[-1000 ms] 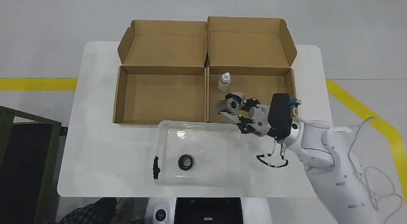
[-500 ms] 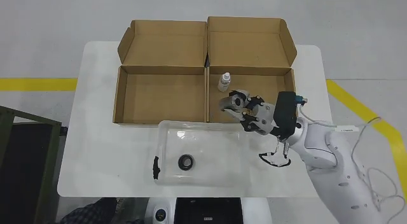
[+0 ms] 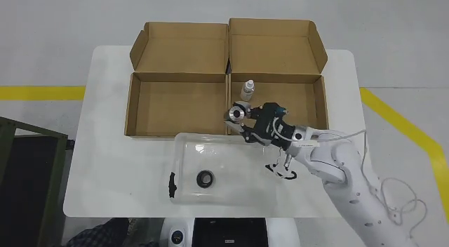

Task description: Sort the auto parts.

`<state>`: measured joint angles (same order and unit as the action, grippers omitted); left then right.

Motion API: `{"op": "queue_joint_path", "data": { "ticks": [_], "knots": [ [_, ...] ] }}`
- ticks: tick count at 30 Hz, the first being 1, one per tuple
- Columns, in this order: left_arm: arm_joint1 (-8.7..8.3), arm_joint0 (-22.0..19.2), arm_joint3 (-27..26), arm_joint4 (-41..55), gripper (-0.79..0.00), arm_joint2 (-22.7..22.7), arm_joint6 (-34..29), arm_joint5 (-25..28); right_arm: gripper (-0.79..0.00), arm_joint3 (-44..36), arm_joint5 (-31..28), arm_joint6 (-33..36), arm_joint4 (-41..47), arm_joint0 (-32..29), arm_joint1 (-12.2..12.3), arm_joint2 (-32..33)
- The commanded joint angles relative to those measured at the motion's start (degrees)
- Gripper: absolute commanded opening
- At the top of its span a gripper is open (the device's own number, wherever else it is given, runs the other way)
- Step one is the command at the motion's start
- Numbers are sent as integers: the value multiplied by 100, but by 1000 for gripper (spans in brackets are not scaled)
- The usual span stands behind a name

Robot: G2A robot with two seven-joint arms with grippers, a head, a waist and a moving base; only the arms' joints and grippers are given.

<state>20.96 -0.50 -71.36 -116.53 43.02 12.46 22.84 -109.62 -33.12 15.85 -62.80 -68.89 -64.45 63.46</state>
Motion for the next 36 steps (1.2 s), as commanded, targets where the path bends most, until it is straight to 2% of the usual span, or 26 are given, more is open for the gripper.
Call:
{"op": "queue_joint_path", "data": {
  "ticks": [1,10,23,29,36],
  "knots": [
    [0,0,0,0,0,0,0,0,-785,77,178,82,-137,155,-39,-186],
    [0,0,0,0,0,0,0,0,-785,595,704,552,-468,948,-244,-888],
    [0,0,0,0,0,0,0,0,-785,1835,1101,1198,-305,2305,-683,-1834],
    [0,0,0,0,0,0,0,0,-785,2431,1358,1300,-293,2830,-934,-2242],
    [0,0,0,0,0,0,0,0,-785,3065,1598,1289,-367,3159,-1193,-2617]
  ]
}}
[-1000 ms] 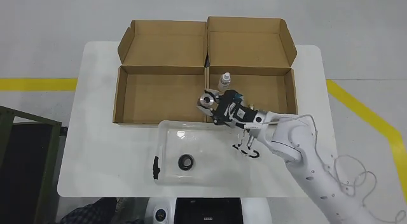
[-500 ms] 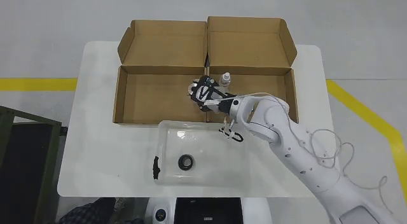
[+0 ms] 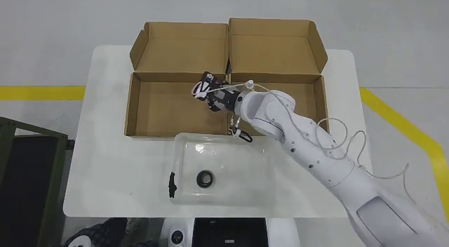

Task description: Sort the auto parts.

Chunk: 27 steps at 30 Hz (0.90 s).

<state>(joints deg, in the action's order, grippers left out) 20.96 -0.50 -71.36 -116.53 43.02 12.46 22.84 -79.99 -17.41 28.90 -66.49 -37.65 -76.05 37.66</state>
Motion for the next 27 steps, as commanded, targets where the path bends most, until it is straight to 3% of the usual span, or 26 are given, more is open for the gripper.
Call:
{"op": "queue_joint_path", "data": {
  "ticks": [1,12,16,27],
  "knots": [
    [0,0,0,0,0,0,0,0,-785,181,46,-23,-9,60,-65,-81],
    [0,0,0,0,0,0,0,0,-785,907,196,-16,-130,263,-382,-415],
    [0,0,0,0,0,0,0,0,-634,1078,226,20,-170,316,-488,-501],
    [0,0,0,0,0,0,0,0,-496,1369,184,106,-284,378,-663,-506]
  ]
}}
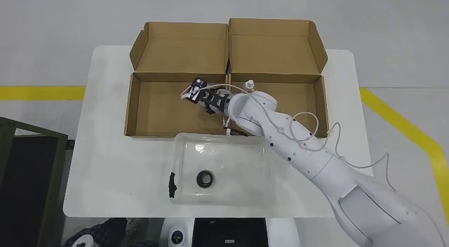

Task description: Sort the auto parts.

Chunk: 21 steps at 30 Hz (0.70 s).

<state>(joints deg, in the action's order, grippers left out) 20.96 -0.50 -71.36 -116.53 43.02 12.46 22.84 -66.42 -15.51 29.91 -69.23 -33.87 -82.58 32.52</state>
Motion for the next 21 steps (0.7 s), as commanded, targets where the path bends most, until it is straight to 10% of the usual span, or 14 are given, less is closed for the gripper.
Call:
{"op": "queue_joint_path", "data": {
  "ticks": [1,21],
  "knots": [
    [0,0,0,0,0,0,0,0,-483,25,-11,7,-21,-2,-20,17],
    [0,0,0,0,0,0,0,0,-449,-2102,-708,131,-686,-939,325,934]
  ]
}}
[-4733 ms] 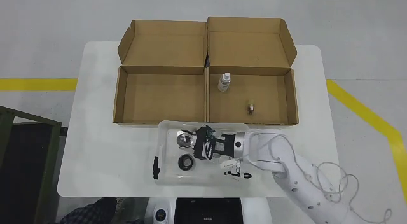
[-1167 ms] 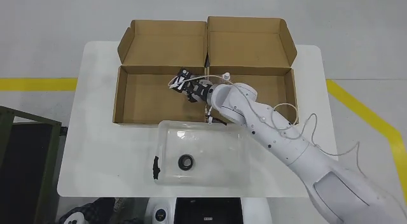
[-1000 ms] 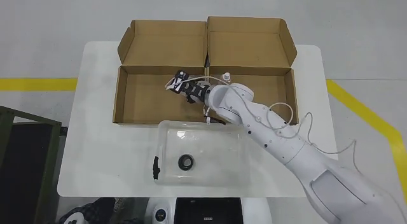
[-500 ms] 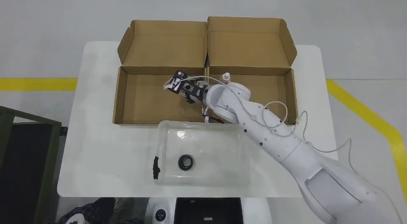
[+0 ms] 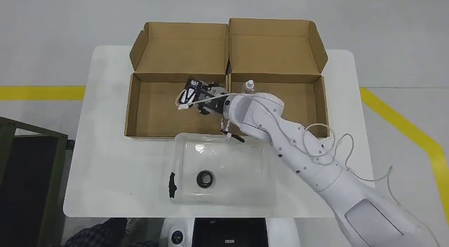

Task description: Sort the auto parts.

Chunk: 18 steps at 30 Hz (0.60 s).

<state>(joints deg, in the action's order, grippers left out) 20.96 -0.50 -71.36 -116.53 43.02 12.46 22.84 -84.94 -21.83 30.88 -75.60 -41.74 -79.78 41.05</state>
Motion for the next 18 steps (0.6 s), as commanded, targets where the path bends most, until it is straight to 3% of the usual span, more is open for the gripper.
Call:
{"op": "queue_joint_path", "data": {
  "ticks": [1,8,18],
  "knots": [
    [0,0,0,0,0,0,0,0,-449,-437,-160,60,-90,-281,87,155],
    [0,0,0,0,0,0,0,0,-446,-1649,-791,46,-261,-1313,348,544],
    [0,0,0,0,0,0,0,0,-443,-2717,-1541,-113,-852,-2670,675,930]
  ]
}}
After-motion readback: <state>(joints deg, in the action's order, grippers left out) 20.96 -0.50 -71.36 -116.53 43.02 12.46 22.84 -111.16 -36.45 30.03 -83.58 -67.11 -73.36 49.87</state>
